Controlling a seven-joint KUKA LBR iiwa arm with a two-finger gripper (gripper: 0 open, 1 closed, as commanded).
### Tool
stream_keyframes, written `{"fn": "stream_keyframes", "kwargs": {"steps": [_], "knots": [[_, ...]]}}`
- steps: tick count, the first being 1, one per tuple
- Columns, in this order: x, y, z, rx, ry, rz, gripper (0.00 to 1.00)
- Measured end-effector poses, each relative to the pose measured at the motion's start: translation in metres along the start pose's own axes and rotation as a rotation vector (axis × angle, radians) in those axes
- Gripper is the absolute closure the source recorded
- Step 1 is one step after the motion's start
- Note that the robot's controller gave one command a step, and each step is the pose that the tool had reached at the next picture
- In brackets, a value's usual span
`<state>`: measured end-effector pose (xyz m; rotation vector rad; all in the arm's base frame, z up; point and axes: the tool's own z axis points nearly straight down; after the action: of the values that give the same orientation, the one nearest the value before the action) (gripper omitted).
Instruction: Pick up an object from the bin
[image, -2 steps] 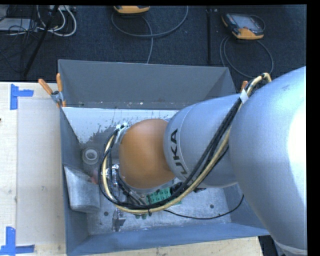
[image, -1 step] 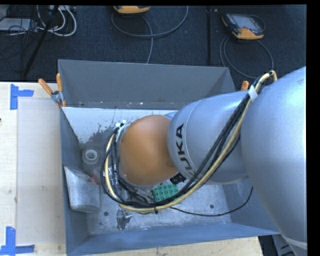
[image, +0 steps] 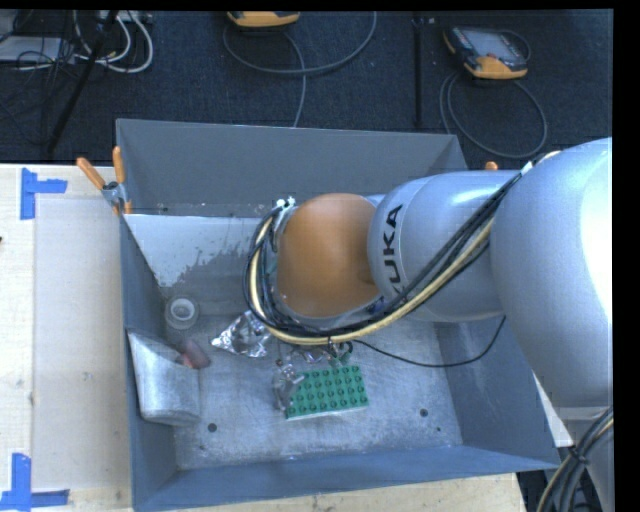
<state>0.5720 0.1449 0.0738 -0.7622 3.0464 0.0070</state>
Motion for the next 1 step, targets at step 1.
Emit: {"fn": "stream_keyframes", "kwargs": {"steps": [1], "knots": [[0.0593,-0.0478,-0.0111,0.003,0.006,-0.180,0.00]]}}
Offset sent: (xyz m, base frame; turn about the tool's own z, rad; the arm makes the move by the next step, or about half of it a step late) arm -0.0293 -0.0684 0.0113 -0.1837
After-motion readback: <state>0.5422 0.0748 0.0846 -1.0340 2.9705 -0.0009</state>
